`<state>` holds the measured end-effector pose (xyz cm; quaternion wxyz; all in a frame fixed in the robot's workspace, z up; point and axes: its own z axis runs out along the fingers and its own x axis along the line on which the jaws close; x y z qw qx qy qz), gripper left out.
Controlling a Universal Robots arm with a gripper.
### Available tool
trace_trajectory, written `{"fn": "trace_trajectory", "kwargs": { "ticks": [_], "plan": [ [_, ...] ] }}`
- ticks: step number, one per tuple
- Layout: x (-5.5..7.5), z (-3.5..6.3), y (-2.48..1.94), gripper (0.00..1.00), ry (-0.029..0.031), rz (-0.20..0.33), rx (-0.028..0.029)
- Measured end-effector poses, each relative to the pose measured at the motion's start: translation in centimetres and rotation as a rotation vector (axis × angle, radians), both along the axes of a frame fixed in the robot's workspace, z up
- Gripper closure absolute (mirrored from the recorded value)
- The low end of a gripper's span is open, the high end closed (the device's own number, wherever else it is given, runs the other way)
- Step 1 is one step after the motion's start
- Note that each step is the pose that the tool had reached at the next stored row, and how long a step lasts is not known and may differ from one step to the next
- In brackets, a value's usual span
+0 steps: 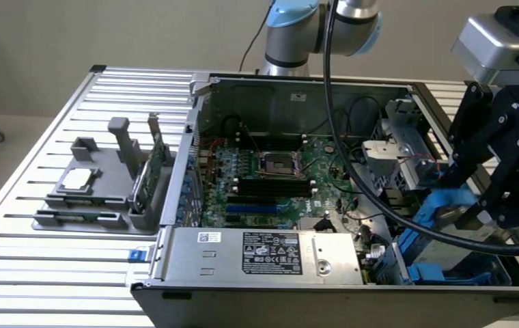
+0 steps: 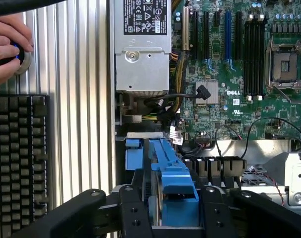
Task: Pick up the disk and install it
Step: 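Insert the disk into the insertion slot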
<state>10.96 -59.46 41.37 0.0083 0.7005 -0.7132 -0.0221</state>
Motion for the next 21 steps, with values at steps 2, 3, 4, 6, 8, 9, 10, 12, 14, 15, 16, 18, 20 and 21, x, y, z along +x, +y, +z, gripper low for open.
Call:
{"fn": "trace_trajectory", "kwargs": {
  "ticks": [2,3,4,6,8,9,10,12,14,15,16,18,20,21],
  "plan": [
    [0.0,0.0,0.0,0.47,0.0,0.0,0.0002],
    [0.0,0.0,0.0,0.47,0.0,0.0,0.0001],
    [0.0,0.0,0.0,0.47,0.0,0.0,0.0001],
    [0.0,0.0,0.0,0.47,0.0,0.0,0.0001],
    [0.0,0.0,0.0,0.47,0.0,0.0,0.0002],
    [0.0,0.0,0.0,0.47,0.0,0.0,0.0002],
    [0.0,0.0,0.0,0.47,0.0,0.0,0.0001],
    [0.0,0.0,0.0,0.47,0.0,0.0,0.0002],
    [0.0,0.0,0.0,0.47,0.0,0.0,0.0002],
    [0.0,0.0,0.0,0.49,0.0,0.0,0.0003],
    [0.0,0.0,0.0,0.49,0.0,0.0,0.0004],
    [0.0,0.01,0.0,0.62,0.0,0.0,0.0004],
    [0.1,0.05,0.0,0.68,0.0,0.0,0.0002],
    [0.23,0.06,-0.01,0.74,0.0,0.0,0.0005]
  ]
}}
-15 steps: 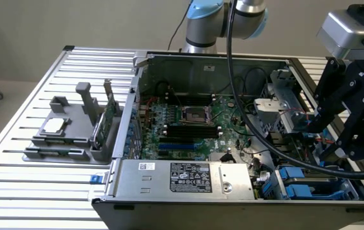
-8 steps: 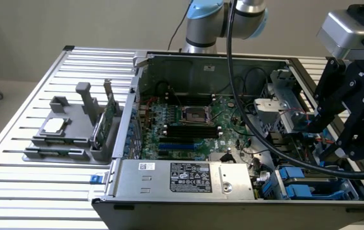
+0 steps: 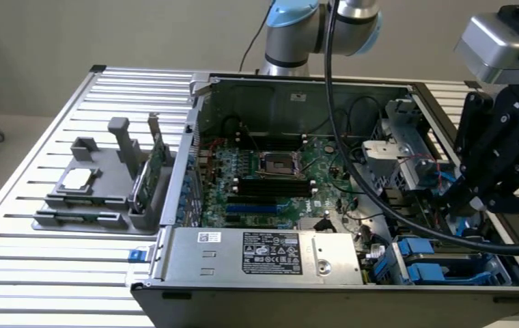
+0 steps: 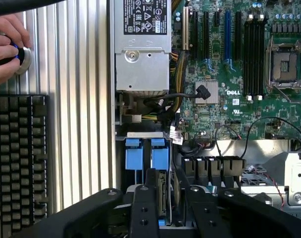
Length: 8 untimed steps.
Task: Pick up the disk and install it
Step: 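Insert the disk into the insertion slot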
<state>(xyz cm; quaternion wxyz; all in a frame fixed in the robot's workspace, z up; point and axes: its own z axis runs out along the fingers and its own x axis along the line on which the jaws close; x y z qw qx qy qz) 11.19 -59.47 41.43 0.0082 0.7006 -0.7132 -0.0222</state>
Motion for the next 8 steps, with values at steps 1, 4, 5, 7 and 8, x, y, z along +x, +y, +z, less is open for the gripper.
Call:
{"fn": "trace_trajectory", "kwargs": {
  "ticks": [1,4,5,7,8],
  "plan": [
    [0.3,0.02,0.0,0.8,0.0,0.0,0.0002],
    [1.6,0.11,0.0,0.89,0.0,0.0,0.0004],
    [2.0,0.13,0.01,0.89,0.0,0.0,0.0003],
    [2.8,0.15,0.01,0.89,0.0,0.0,0.0003],
    [3.1,0.15,0.01,0.89,0.0,0.0,0.0004]
  ]
}}
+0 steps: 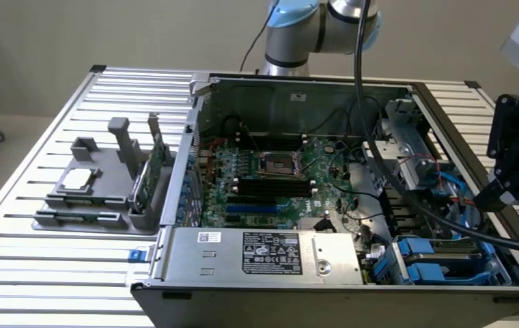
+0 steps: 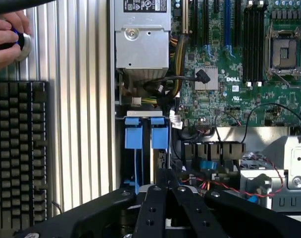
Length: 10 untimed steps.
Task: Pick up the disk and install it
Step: 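Insert the disk into the insertion slot, then insert the first disk wire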
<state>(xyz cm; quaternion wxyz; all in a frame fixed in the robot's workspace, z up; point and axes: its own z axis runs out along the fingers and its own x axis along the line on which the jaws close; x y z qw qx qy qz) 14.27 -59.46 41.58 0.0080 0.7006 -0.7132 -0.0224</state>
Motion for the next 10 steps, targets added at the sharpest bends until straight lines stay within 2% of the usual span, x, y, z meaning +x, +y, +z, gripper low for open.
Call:
{"fn": "trace_trajectory", "kwargs": {
  "ticks": [10],
  "plan": [
    [0.21,0.02,0.01,0.89,0.0009,0.001,-0.0008]
  ]
}}
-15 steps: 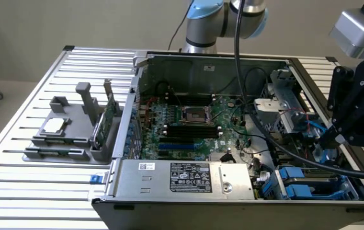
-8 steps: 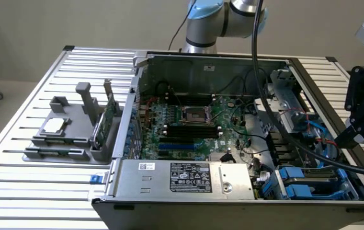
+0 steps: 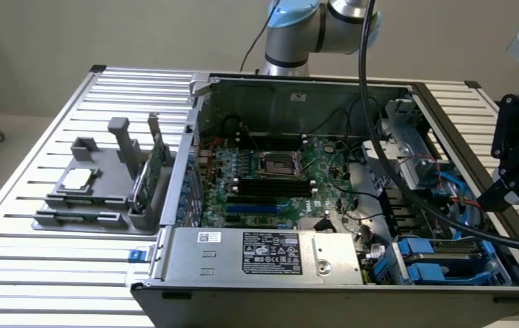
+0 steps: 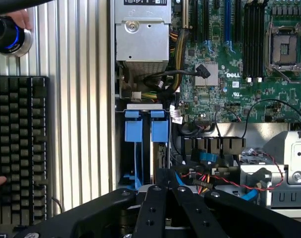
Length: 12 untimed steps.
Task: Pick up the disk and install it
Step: 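Insert the first disk wire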
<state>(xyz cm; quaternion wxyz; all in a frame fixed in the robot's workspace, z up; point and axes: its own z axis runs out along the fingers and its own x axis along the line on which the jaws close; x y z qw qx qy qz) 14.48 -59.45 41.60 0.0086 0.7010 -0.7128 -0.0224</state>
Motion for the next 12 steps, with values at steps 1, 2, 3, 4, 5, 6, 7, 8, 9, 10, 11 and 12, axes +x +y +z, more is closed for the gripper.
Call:
{"fn": "trace_trajectory", "kwargs": {
  "ticks": [1,2,3,4,5,6,7,8,9,10,11,12],
  "plan": [
    [0.0,0.0,0.0,0.89,0.0,0.0,0.0],
    [0.0,0.0,0.0,0.89,0.0,0.0,0.0],
    [0.0,0.0,0.0,0.89,0.0,0.0,0.0],
    [0.0,0.0,0.0,0.89,0.0,0.0,0.0],
    [0.0,0.0,0.0,0.89,0.0,0.0,0.0],
    [0.0,0.0,0.0,0.89,0.0,0.0,0.0],
    [0.0,0.0,0.0,0.89,0.0,0.0,0.0],
    [0.0,0.0,0.0,0.89,0.0,0.0,0.0],
    [0.0,0.0,0.0,0.89,0.0,0.0,0.0],
    [0.0,0.0,0.0,0.89,0.0,0.0,0.0],
    [0.0,0.0,0.0,0.89,0.0,0.0,0.0],
    [0.0,0.0,0.0,0.89,0.0,0.0,0.0]
  ]
}}
